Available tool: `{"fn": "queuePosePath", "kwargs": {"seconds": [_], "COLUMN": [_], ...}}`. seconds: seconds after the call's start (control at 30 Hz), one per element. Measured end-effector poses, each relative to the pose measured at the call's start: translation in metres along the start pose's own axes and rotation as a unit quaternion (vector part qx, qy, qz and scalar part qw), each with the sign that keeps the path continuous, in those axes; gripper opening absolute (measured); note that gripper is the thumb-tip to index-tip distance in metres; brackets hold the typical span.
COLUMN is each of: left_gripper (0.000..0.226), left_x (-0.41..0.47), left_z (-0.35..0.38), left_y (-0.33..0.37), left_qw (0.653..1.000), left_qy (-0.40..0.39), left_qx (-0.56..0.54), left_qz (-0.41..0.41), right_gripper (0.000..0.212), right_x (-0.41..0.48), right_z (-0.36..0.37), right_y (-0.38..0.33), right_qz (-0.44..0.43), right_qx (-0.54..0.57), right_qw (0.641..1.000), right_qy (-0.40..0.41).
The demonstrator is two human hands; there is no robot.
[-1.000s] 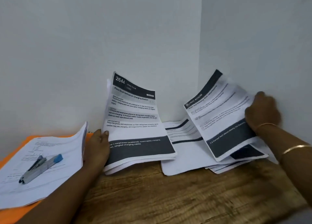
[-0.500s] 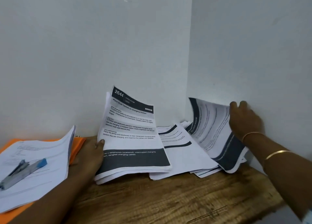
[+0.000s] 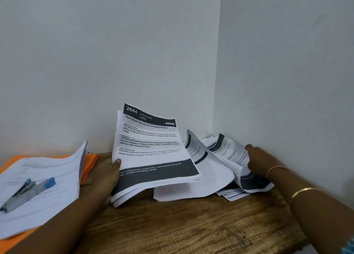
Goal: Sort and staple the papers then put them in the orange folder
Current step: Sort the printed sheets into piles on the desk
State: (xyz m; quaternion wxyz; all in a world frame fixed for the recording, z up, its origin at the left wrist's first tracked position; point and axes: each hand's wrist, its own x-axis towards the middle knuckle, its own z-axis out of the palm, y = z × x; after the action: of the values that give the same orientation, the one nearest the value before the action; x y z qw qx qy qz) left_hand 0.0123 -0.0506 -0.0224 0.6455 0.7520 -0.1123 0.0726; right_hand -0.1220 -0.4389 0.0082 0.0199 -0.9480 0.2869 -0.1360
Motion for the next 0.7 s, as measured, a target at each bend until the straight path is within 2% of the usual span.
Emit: {"fn": "queuePosePath", "kwargs": {"seconds": [0.1, 0.17, 0.23, 0.27, 0.33, 0.4, 0.43, 0.5, 0.6, 0.63, 0.7], "left_gripper": [0.03, 0.03, 0.03, 0.03, 0.03, 0.03, 0.031, 0.031, 0.032, 0.032, 0.033], "left_x": [0.003, 0.003, 0.004, 0.005, 0.006, 0.006, 0.007, 0.008, 0.01, 0.011, 0.012], "left_z": [-0.002, -0.002, -0.001, 0.0, -0.001, -0.001, -0.002, -0.003, -0.005, -0.005, -0.006], "left_y": [-0.003, -0.004, -0.004, -0.004, -0.004, -0.004, -0.004, -0.005, -0.006, -0.006, -0.007], "left_qw": [1.0, 1.0, 1.0, 1.0, 1.0, 0.999, 0.999, 0.999, 0.999, 0.999, 0.999], "left_qy": [0.001, 0.002, 0.008, 0.011, 0.016, 0.019, 0.023, 0.031, 0.033, 0.032, 0.034], "left_qx": [0.007, 0.012, 0.014, 0.014, 0.014, 0.012, 0.013, 0.011, 0.006, 0.006, 0.006], "left_qz": [-0.022, -0.022, -0.02, -0.02, -0.021, -0.024, -0.023, -0.023, -0.029, -0.031, -0.034], "right_gripper": [0.05, 0.054, 0.047, 0.041, 0.027, 0.029, 0.034, 0.041, 0.039, 0.04, 0.043], "right_x": [-0.005, -0.011, -0.011, -0.009, -0.005, -0.005, -0.005, -0.009, -0.006, -0.005, -0.006], "right_z": [0.006, 0.007, 0.006, 0.007, 0.004, -0.001, -0.005, -0.012, -0.005, 0.0, 0.005], "right_y": [-0.002, -0.004, -0.013, -0.02, -0.035, -0.052, -0.06, -0.077, -0.094, -0.099, -0.107], "right_qz": [-0.027, -0.058, -0.097, -0.108, -0.092, -0.077, -0.078, -0.085, -0.083, -0.078, -0.071], "right_qx": [-0.138, -0.264, -0.282, -0.244, -0.03, 0.205, 0.274, 0.32, 0.229, 0.209, 0.248], "right_qw": [0.99, 0.961, 0.947, 0.954, 0.983, 0.968, 0.953, 0.943, 0.968, 0.971, 0.962], "right_qy": [-0.012, 0.053, 0.12, 0.139, 0.157, 0.122, 0.103, 0.043, -0.068, -0.084, -0.093]}}
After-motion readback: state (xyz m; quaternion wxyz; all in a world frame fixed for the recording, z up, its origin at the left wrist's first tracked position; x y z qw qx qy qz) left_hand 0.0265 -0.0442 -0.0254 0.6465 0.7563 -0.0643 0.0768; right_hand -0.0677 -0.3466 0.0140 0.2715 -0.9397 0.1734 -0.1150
